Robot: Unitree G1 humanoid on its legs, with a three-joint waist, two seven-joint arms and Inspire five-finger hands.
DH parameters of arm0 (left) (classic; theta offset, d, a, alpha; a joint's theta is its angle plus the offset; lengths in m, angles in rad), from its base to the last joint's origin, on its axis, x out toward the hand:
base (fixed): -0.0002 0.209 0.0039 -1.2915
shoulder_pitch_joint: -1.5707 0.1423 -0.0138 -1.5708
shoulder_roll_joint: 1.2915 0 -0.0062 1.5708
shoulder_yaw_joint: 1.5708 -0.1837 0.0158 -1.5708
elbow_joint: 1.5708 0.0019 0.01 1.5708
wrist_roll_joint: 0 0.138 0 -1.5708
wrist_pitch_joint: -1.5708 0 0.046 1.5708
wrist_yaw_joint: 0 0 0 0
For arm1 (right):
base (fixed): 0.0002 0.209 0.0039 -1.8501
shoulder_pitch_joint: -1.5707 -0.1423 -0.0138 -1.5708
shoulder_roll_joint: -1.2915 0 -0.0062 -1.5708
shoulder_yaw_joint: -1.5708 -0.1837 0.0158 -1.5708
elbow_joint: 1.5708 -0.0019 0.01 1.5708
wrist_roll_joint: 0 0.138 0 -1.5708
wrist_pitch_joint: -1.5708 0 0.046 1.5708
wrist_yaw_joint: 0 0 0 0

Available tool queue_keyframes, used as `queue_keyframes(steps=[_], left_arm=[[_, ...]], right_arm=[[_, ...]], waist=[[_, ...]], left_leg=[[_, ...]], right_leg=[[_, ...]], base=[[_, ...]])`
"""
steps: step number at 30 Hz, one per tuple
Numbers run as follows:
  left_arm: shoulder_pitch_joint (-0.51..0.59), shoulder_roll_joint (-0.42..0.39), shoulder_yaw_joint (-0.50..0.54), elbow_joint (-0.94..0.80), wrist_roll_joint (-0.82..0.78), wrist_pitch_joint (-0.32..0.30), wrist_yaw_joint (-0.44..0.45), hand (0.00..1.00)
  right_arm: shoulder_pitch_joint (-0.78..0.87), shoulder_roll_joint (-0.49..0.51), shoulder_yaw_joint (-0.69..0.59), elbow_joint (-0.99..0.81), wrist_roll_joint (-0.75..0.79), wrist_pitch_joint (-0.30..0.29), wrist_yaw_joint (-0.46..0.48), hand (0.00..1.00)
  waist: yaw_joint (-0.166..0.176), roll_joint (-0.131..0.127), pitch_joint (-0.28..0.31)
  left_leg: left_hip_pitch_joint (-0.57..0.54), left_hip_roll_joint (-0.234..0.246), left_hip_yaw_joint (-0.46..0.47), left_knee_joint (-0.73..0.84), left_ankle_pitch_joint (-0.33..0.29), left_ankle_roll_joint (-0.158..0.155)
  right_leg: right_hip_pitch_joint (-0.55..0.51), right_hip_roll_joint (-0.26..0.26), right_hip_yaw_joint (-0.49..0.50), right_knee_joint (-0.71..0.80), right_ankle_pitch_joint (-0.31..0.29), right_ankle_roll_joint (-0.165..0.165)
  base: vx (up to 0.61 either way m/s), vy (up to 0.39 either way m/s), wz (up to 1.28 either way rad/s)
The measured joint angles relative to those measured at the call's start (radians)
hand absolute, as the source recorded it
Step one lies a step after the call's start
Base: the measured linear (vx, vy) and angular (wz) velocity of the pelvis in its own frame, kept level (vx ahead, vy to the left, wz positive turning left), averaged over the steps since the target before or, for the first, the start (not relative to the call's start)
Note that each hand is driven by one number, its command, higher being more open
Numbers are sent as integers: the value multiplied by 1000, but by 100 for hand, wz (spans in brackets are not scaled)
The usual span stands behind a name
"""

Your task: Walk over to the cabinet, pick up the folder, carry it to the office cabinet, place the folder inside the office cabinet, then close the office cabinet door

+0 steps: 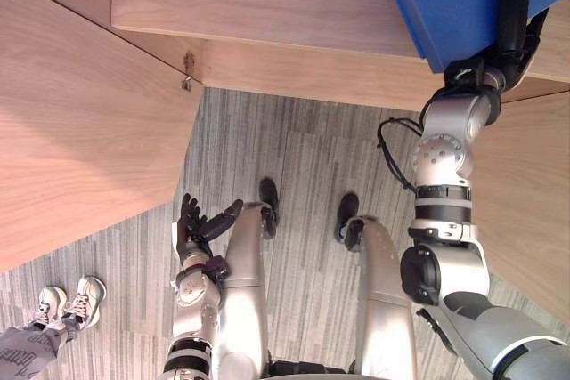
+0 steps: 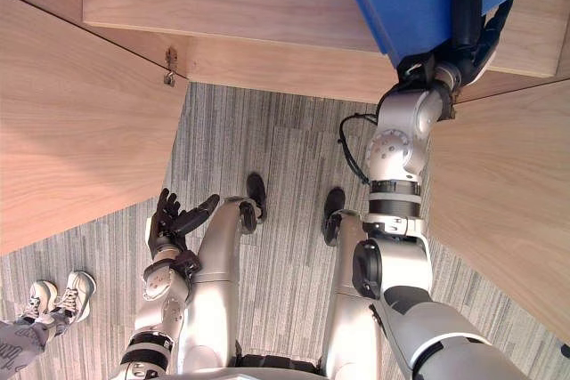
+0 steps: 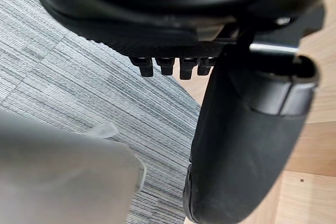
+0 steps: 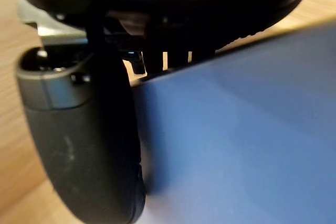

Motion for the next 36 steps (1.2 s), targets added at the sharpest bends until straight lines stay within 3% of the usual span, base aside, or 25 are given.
queue_keyframes(steps=[8, 13, 21, 31, 34, 35, 36], left_arm=[[-20, -33, -34, -30, -23, -4, 5, 100], [-21, -40, -54, -28, -23, -6, 7, 100], [-32, -38, -38, 12, -43, -13, 10, 100], [-64, -22, -39, 120, -52, -24, -1, 100], [-65, -15, -41, 138, -52, -33, -11, 100], [-65, -12, -42, 142, -52, -33, -14, 100], [-65, -6, -45, 150, -52, -33, -20, 100]], right_arm=[[-72, 1, -11, 10, 90, -43, -21, 100], [-59, -3, 73, 23, 88, -40, 17, 100], [-48, -57, 270, 111, 47, 41, 180, 100], [-48, -77, 377, 186, -18, 98, 260, 100], [-43, -138, 465, 207, -94, 115, 293, 100], [-41, -157, 493, 207, -115, 119, 304, 0], [-31, -196, 544, 206, -174, 125, 335, 0]], waist=[[4, 3, -2], [-12, 4, -3], [-24, 3, -4], [-33, 3, -24], [-37, 3, -24], [-38, 3, -24], [-40, 3, -24]], left_leg=[[11, -6, -5, -34, 18, -6], [31, 0, -1, -46, 18, -7], [57, 17, 3, -56, 19, -9], [110, 17, 32, -113, 27, -8], [120, 16, 39, -125, 28, -5], [123, 16, 40, -129, 29, -4], [129, 14, 43, -134, 30, -3]], right_leg=[[9, -4, -13, -19, 1, -2], [30, 1, -13, -39, 7, -9], [54, 19, -12, -59, 16, -17], [102, 16, -10, -125, 45, -14], [113, 16, -9, -142, 53, -10], [115, 15, -8, -145, 54, -10], [119, 14, -6, -149, 55, -9]], base=[[-1, -46, 5], [-9, -9, -3], [-25, -32, -6], [3, -4, -4], [3, -2, -1], [0, 0, 0], [0, 0, 0]])
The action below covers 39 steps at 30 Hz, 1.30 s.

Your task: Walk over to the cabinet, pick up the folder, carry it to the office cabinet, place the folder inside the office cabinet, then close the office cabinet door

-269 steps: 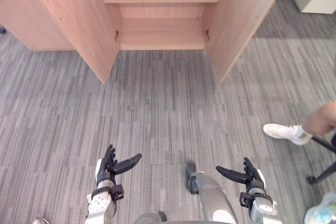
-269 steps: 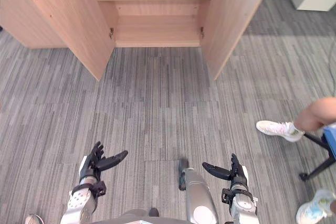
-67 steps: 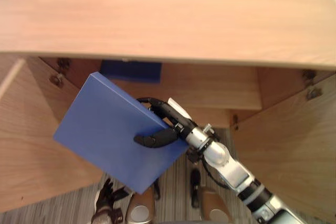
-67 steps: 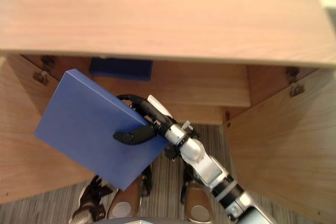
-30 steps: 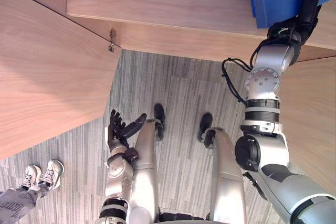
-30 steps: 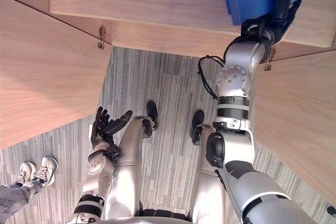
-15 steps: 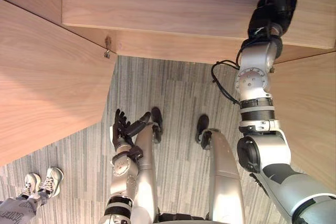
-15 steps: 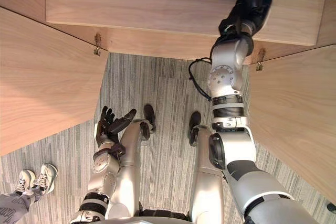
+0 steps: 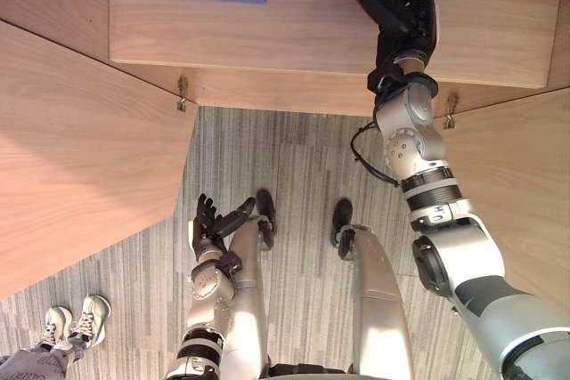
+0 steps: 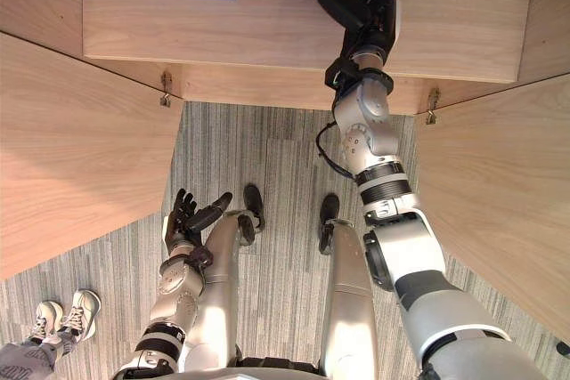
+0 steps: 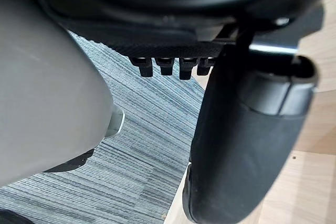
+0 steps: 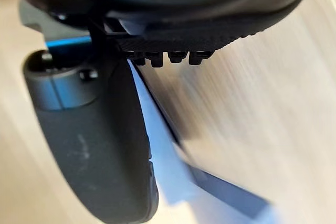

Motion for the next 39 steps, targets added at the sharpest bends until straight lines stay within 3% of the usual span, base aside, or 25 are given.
queue_keyframes(steps=[4, 7, 17, 27, 34, 39], left_arm=[[0, 25, -18, 25, 1, -3, -18, 100], [0, 34, -20, 34, 2, -8, -38, 100], [-5, 50, -25, 68, 2, -8, -63, 100], [-18, 50, -17, 77, -31, -7, -63, 100], [-19, 43, -18, 43, -48, -11, -23, 100], [-19, 38, -17, 29, -48, -11, -6, 100]], right_arm=[[47, -98, 130, -6, -189, 18, 94, 0], [55, -129, 139, -3, -296, 24, 130, 0], [51, -139, 151, 69, -323, 32, 168, 0], [-164, -43, 127, 266, -178, 67, 69, 0], [-225, -50, 122, 309, -419, 95, -29, 0], [-177, -57, 17, 248, -418, 113, -62, 0]], waist=[[-6, -2, -2], [-9, -2, -2], [0, -12, -16], [-5, -11, -26], [-7, -10, -26], [3, -10, -26]], left_leg=[[12, -10, 1, -18, 6, 2], [14, -15, 1, -26, 10, 1], [13, -17, 2, -36, 10, 1], [-21, -26, 0, -60, 31, -1], [-54, -46, -16, -97, 73, -7], [-66, -48, -14, -88, 81, 0]], right_leg=[[10, -10, -6, -8, 0, 0], [12, -15, -7, -12, 0, 1], [12, -17, -11, -21, 0, 1], [-25, -23, -16, -31, 10, -2], [-55, -48, -49, -32, 23, -10], [-61, -52, -53, -29, 31, -8]], base=[[3, -25, 5], [0, -20, 5], [1, -18, 0], [-4, -14, 2], [-45, -25, 17], [-35, -5, 4]])
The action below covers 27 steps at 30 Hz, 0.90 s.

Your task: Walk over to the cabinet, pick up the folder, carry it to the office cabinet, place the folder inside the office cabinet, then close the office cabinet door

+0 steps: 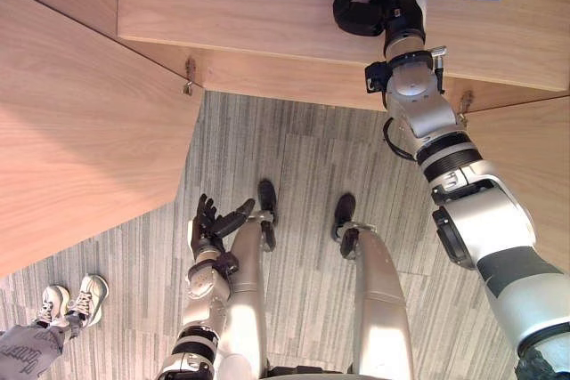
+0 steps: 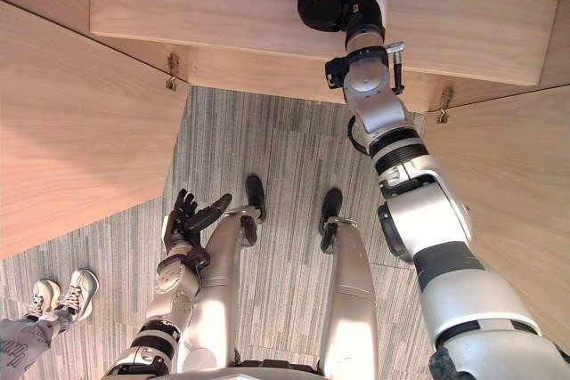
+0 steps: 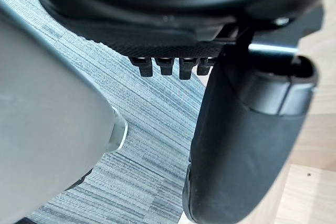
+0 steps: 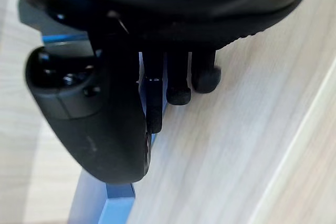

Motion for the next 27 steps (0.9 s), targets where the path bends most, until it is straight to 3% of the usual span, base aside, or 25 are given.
queue_keyframes(steps=[3, 6, 10, 13, 18, 19, 22, 27], left_arm=[[2, -5, 1, -9, 0, 2, 1, 100], [14, -11, 0, -14, 1, 16, -1, 100], [75, -17, 1, -23, 13, 25, -22, 100], [127, -13, 1, -19, 50, 32, -38, 100], [166, 14, -4, 130, 92, 45, -74, 100], [171, 27, -3, 170, 100, 51, -79, 100], [194, 58, -3, 236, 124, 65, -94, 100], [249, 75, 1, 256, 181, 69, -106, 100]], right_arm=[[125, -30, -108, -176, 40, -1, -47, 0], [341, -53, -182, -461, 55, -26, -63, 0], [710, 20, -158, -801, 54, -121, -29, 0], [940, 111, -71, -897, 50, -161, 44, 0], [1183, 210, 35, -819, 9, -162, 175, 0], [1213, 225, 37, -778, -11, -163, 204, 100], [1253, 252, 30, -596, -60, -163, 247, 100], [1293, 303, -67, -281, -165, -142, 266, 100]], waist=[[2, 0, 0], [-10, -1, 1], [-38, -1, 1], [-54, -19, -10], [-63, -52, -79], [-67, -64, -95], [-83, -80, -149], [-86, -78, -247]], left_leg=[[-1, 1, 3, 15, -3, 6], [38, 14, 11, 33, -20, 16], [205, 31, 43, 9, -69, 0], [344, 38, 82, -54, -73, -2], [548, 33, 130, -218, -43, -11], [596, 27, 144, -264, -27, -13], [716, 10, 182, -369, -7, -10], [887, -27, 242, -536, 26, -15]], right_leg=[[4, -1, 2, 4, 1, 2], [51, 6, 3, -2, 0, 3], [210, 21, 21, -61, -8, 13], [330, 22, 25, -131, 4, 21], [515, 54, 55, -317, 58, 27], [559, 58, 65, -370, 78, 31], [670, 63, 88, -486, 117, 45], [818, 64, 123, -650, 175, 62]], base=[[5, 0, -2], [30, -3, -12], [26, -11, -21], [55, 9, -32], [152, -3, -27], [239, 18, -20], [195, 31, -24], [154, 43, -28]])
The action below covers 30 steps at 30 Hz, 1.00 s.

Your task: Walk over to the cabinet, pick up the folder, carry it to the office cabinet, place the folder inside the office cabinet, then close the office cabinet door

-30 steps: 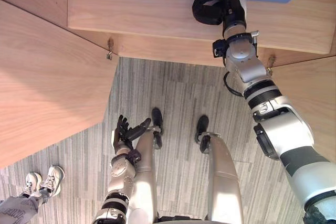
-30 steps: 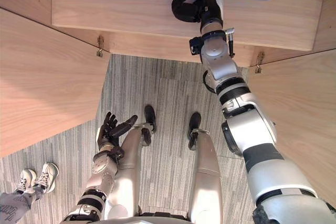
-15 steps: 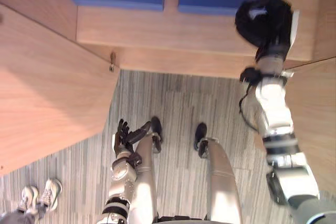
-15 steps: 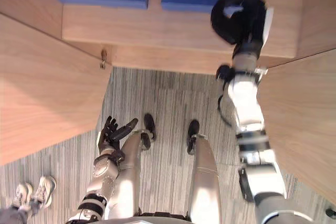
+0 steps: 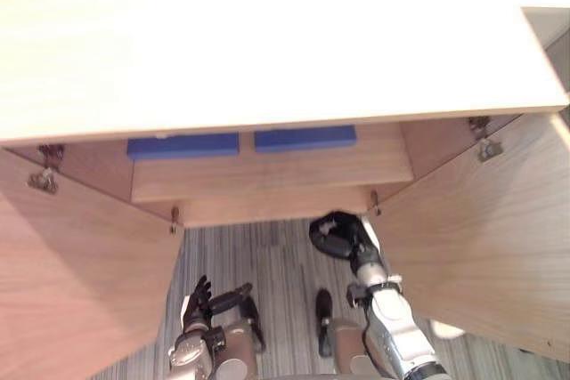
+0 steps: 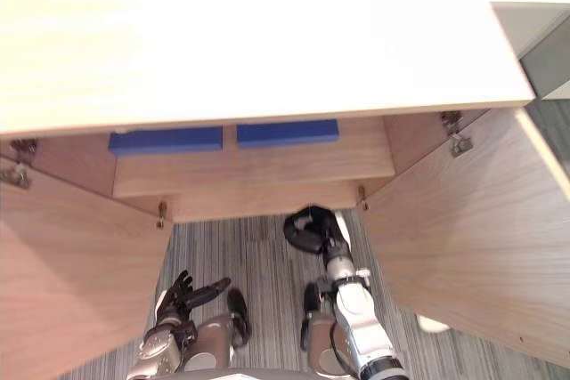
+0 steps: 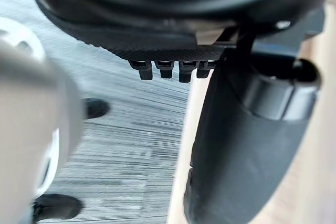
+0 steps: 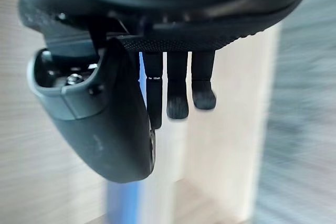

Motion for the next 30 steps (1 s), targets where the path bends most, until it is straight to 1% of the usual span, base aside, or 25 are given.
queue_keyframes(steps=[3, 7, 9, 14, 19, 22, 26, 28, 30], left_arm=[[4, 7, 0, 20, 28, 0, -3, 100], [9, 4, -1, 41, 59, 12, -14, 100], [14, 4, 0, 53, 71, 17, -22, 100], [42, 5, 0, 75, 94, 33, -24, 100], [68, 5, 22, 91, 95, 42, -25, 100], [71, 9, 41, 105, 95, 42, -25, 100], [77, 15, 42, 101, 95, 41, -22, 100], [97, 14, 41, 62, 95, 41, -20, 100], [138, 7, 40, -17, 93, 42, -17, 100]], right_arm=[[-2, 28, -124, 190, -5, 30, -24, 100], [-1, 31, -274, 336, 15, 54, -68, 100], [11, 23, -312, 372, 23, 63, -81, 100], [47, 10, -343, 405, 25, 83, -86, 100], [51, 10, -393, 416, 46, 96, -85, 100], [46, 9, -414, 424, 47, 96, -86, 100], [35, 9, -415, 437, 47, 97, -85, 100], [36, 9, -416, 438, 47, 97, -85, 100], [36, 8, -422, 438, 47, 97, -87, 100]], waist=[[-22, 1, -36], [-26, 1, -60], [-26, 3, -74], [-26, 5, -79], [-24, 8, -84], [-21, 10, -92], [-20, 10, -92], [-19, 10, -92], [-19, 10, -92]], left_leg=[[67, -17, 5, -67, 20, -1], [125, -33, 8, -124, 43, -3], [141, -46, 4, -154, 60, -1], [198, -66, -15, -237, 112, 4], [218, -87, -51, -242, 120, 14], [237, -98, -63, -243, 120, 16], [241, -106, -79, -243, 115, 12], [242, -110, -91, -243, 114, 14], [243, -114, -104, -243, 113, 15]], right_leg=[[60, -5, 3, -51, 18, 3], [100, -8, 6, -76, 25, 3], [109, -9, 3, -84, 26, 2], [135, -13, -15, -88, 31, 3], [172, -33, -38, -98, 33, 8], [204, -45, -50, -109, 32, 9], [218, -54, -62, -112, 27, 14], [228, -57, -73, -118, 24, 18], [238, -60, -85, -122, 23, 19]], base=[[57, 38, -5], [1, 23, -2], [-60, 15, 6], [-92, 9, 9], [-94, 30, 19], [-48, 35, 15], [-37, 28, 15], [-6, 11, 17], [20, 7, 19]])
